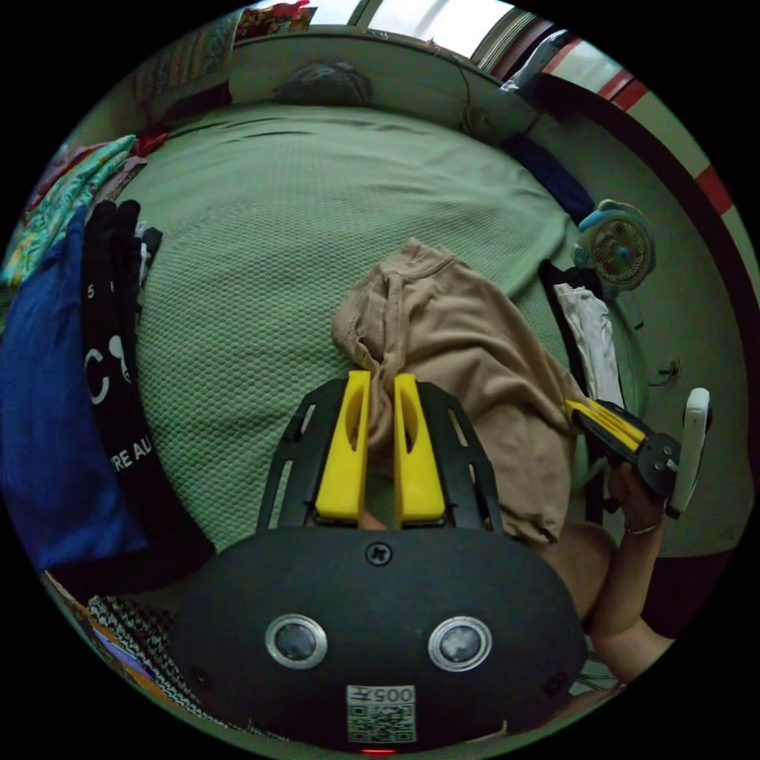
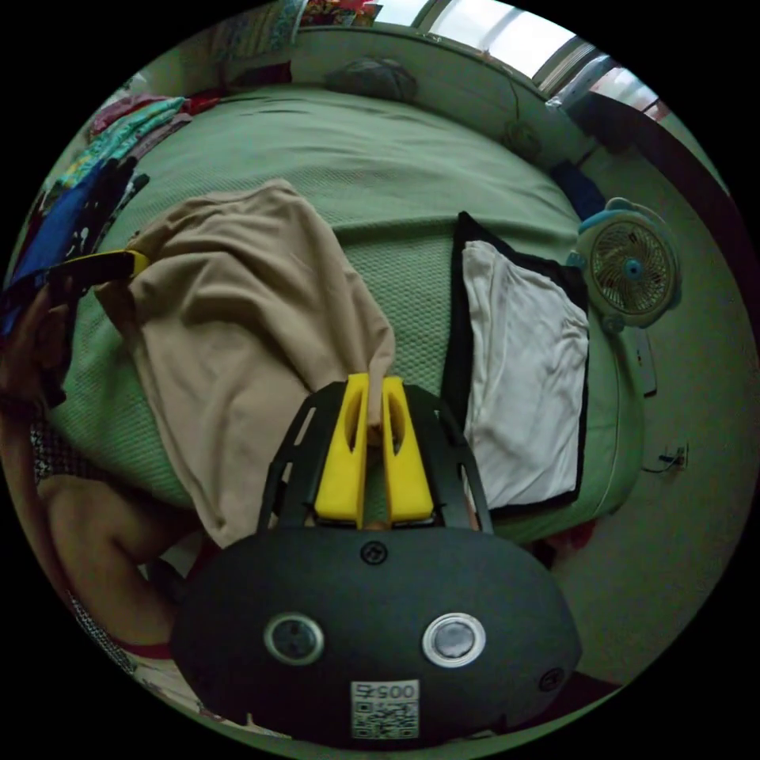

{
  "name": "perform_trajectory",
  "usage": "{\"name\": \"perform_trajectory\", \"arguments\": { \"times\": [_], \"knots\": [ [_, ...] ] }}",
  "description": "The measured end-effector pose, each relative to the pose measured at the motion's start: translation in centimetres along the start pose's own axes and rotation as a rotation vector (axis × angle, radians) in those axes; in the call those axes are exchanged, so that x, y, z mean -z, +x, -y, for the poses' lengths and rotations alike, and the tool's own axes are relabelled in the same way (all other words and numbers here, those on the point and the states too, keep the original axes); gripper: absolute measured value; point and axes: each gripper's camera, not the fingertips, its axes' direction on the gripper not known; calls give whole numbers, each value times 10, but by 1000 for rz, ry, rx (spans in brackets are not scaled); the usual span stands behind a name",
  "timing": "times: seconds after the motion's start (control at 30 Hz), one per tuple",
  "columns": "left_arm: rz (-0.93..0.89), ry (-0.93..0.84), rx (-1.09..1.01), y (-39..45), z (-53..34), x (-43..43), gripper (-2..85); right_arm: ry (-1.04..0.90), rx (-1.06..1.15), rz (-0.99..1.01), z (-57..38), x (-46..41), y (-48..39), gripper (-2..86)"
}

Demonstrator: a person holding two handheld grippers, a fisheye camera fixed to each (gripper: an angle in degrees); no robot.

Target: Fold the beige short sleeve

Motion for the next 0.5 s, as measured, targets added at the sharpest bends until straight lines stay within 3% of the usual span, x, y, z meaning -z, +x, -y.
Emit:
{"name": "perform_trajectory", "arguments": {
  "times": [0.5],
  "knots": [
    [138,102,-63,-32,-75,195,59,255,38,209,-47,136,-68,-11]
  ]
}}
